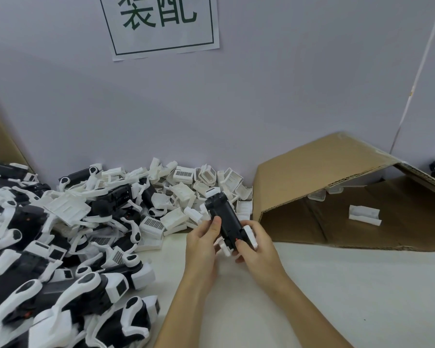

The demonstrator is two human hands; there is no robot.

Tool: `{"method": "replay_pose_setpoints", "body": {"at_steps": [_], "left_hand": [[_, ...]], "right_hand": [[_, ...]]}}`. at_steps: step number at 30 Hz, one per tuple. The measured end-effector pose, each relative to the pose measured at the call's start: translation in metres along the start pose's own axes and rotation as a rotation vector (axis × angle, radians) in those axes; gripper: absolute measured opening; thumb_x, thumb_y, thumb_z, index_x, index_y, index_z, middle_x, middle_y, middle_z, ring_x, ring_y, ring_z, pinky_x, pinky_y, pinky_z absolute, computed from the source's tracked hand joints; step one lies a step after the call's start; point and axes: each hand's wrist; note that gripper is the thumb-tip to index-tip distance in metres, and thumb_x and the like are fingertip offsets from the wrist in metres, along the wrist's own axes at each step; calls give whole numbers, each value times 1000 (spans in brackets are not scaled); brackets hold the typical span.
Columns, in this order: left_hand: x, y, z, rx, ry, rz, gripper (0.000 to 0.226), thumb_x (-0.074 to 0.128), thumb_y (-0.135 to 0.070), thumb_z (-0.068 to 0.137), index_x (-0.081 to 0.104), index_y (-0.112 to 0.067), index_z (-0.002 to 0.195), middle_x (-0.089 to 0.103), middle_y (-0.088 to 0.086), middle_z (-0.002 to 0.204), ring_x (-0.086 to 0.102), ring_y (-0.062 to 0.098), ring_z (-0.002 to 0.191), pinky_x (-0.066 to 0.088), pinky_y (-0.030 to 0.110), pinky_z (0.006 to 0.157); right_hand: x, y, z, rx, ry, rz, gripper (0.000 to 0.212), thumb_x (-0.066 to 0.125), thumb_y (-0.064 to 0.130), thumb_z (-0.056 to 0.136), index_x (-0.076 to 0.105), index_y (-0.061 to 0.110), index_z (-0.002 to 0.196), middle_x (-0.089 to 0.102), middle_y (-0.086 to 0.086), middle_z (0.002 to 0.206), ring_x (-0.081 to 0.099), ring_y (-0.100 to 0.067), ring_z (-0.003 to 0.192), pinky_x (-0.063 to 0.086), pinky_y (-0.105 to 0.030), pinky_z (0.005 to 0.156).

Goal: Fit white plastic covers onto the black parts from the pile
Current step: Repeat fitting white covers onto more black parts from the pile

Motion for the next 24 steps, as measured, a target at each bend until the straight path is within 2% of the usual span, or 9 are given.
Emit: {"method": "replay_pose_setpoints", "body": {"at_steps": [2, 4, 8, 11, 13, 15, 17, 21, 24], "left_hand": [[-2, 0, 1, 10, -24, 48, 25, 62, -29, 96, 81, -14, 90, 78, 8, 96, 74, 19, 97, 53, 31, 82], [-2, -1, 1, 8, -36, 41, 31, 63, -37, 94, 81, -11, 92, 78, 10, 97, 74, 22, 99, 51, 39, 92], [-3, -6, -1, -33, 2, -7, 50, 72, -57, 71, 79, -9, 81, 75, 12, 86, 72, 22, 81, 55, 31, 71], [-4, -10, 0, -53, -66, -54, 41, 70, -46, 85, 76, -7, 90, 75, 18, 95, 71, 29, 89, 55, 43, 86], [-4, -11, 2, -76, -155, -98, 28, 60, -32, 96, 72, -7, 96, 75, 15, 91, 71, 28, 85, 56, 44, 85], [-2, -12, 2, -121, -153, -196, 25, 52, -28, 99, 68, -10, 93, 74, 10, 77, 70, 21, 65, 56, 32, 63], [-1, -15, 0, -166, -132, -272, 27, 48, -31, 100, 66, -13, 90, 72, 5, 68, 65, 17, 53, 46, 27, 52], [0, -17, -3, -144, -128, -410, 30, 47, -30, 100, 67, -11, 90, 69, 6, 64, 64, 18, 51, 49, 23, 48], [-5, -18, -4, -130, -157, -588, 35, 44, -34, 101, 69, -10, 99, 70, 10, 76, 69, 21, 62, 56, 29, 57]], "right_hand": [[0, -3, 1, -84, -120, -24, 36, 59, -3, 92, 59, 27, 111, 69, 4, 101, 67, -14, 83, 57, -27, 68], [1, -6, 1, -192, -185, -126, 43, 65, -6, 88, 59, 28, 114, 65, 6, 109, 65, -13, 96, 55, -24, 77], [2, -7, -2, -522, -146, -478, 46, 68, -6, 78, 63, 25, 112, 53, 9, 111, 56, -8, 106, 46, -14, 87], [7, -5, -6, -674, -70, -628, 44, 64, -1, 78, 61, 26, 113, 52, 7, 111, 53, -9, 108, 42, -12, 91], [11, -3, -9, -659, -75, -556, 43, 57, 1, 78, 57, 23, 116, 55, 7, 111, 54, -9, 108, 41, -13, 89], [10, -2, -9, -601, -142, -444, 40, 52, 4, 78, 56, 22, 113, 57, 8, 108, 56, -12, 104, 40, -12, 85], [7, -3, -8, -507, -208, -357, 39, 50, 6, 77, 56, 30, 108, 58, 15, 102, 57, -13, 101, 42, -14, 79], [4, -7, -3, -323, -240, -265, 37, 49, 9, 79, 57, 39, 99, 60, 17, 94, 58, -8, 93, 44, -13, 69], [2, -13, 2, -198, -205, -283, 42, 52, -2, 87, 59, 39, 96, 61, 8, 87, 58, -4, 79, 44, -14, 61]]}}
Point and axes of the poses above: each hand's wrist, its own z-axis towards the middle knuckle, its own x-axis out of the palm, y = z × x
